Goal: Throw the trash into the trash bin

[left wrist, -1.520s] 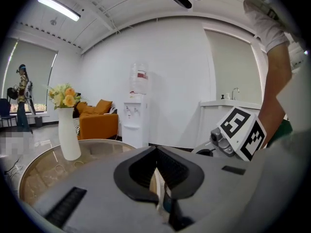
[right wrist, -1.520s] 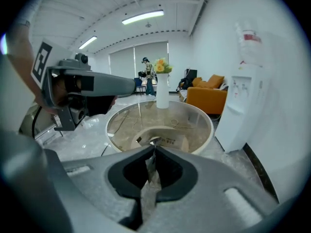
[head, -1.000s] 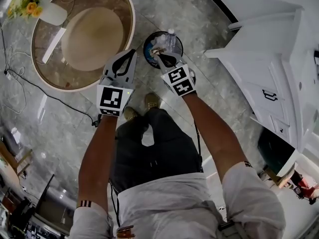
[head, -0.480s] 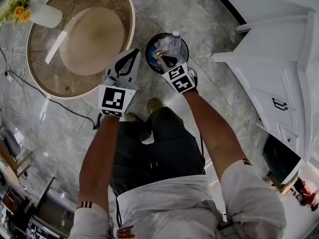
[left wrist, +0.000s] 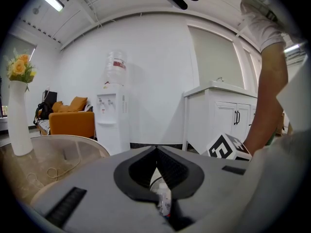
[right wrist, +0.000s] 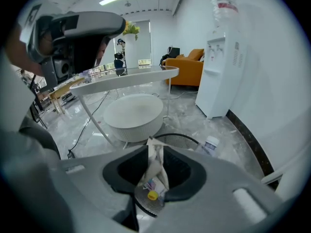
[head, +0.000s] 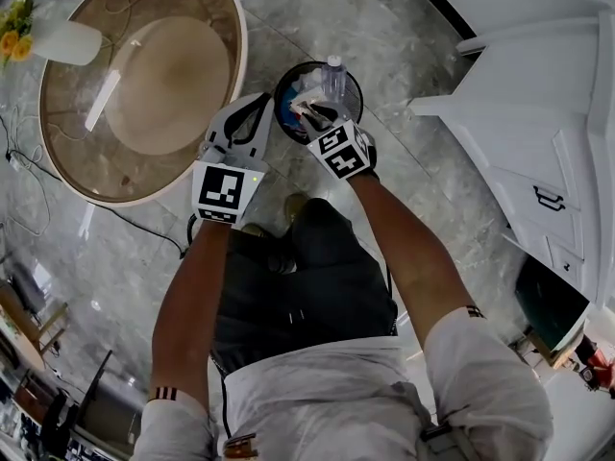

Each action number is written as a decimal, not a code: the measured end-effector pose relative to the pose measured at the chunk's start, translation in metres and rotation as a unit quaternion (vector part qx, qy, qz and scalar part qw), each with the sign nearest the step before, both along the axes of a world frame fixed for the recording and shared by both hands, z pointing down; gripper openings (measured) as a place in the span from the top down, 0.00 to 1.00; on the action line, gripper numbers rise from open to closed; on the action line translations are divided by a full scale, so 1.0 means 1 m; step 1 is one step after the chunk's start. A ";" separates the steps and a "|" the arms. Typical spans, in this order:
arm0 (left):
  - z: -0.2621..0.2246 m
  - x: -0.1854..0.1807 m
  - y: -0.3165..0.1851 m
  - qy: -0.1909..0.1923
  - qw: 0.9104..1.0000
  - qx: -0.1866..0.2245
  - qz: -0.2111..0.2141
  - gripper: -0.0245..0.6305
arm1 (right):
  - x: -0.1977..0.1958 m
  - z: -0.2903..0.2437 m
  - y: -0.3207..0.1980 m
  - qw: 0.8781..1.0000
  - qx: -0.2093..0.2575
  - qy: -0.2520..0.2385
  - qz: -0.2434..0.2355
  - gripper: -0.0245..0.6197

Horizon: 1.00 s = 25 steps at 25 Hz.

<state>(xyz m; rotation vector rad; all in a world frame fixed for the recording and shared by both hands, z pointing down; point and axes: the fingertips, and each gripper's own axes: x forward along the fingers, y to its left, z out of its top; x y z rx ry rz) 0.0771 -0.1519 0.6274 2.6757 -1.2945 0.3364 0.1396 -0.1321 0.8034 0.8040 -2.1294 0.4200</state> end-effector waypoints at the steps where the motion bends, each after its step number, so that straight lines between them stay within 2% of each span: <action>1: -0.001 0.000 -0.001 -0.001 1.000 0.000 0.001 0.96 | 0.001 0.000 0.000 1.000 -0.003 0.000 0.001 0.81; 3: -0.004 0.000 -0.003 -0.002 1.000 0.000 0.002 0.96 | 0.003 0.000 0.001 1.000 -0.009 -0.001 0.001 0.78; 8: -0.013 -0.001 -0.006 0.002 1.000 0.002 0.002 0.96 | 0.007 -0.006 -0.003 1.000 -0.005 0.002 0.003 0.78; 11: -0.017 -0.004 -0.006 0.005 1.000 -0.001 0.000 0.96 | 0.004 -0.019 -0.004 1.000 0.005 -0.015 0.007 0.78; 14: -0.023 -0.006 -0.004 0.005 1.000 -0.005 0.000 0.96 | 0.001 -0.041 -0.006 0.999 0.025 -0.032 0.009 0.85; 20: -0.061 -0.010 -0.005 0.007 1.000 0.000 -0.002 0.96 | -0.002 -0.123 -0.020 0.993 0.076 -0.084 0.038 0.96; 25: -0.121 -0.021 -0.005 0.026 1.000 0.005 -0.014 0.96 | -0.022 -0.230 -0.032 0.979 0.132 -0.152 0.030 0.96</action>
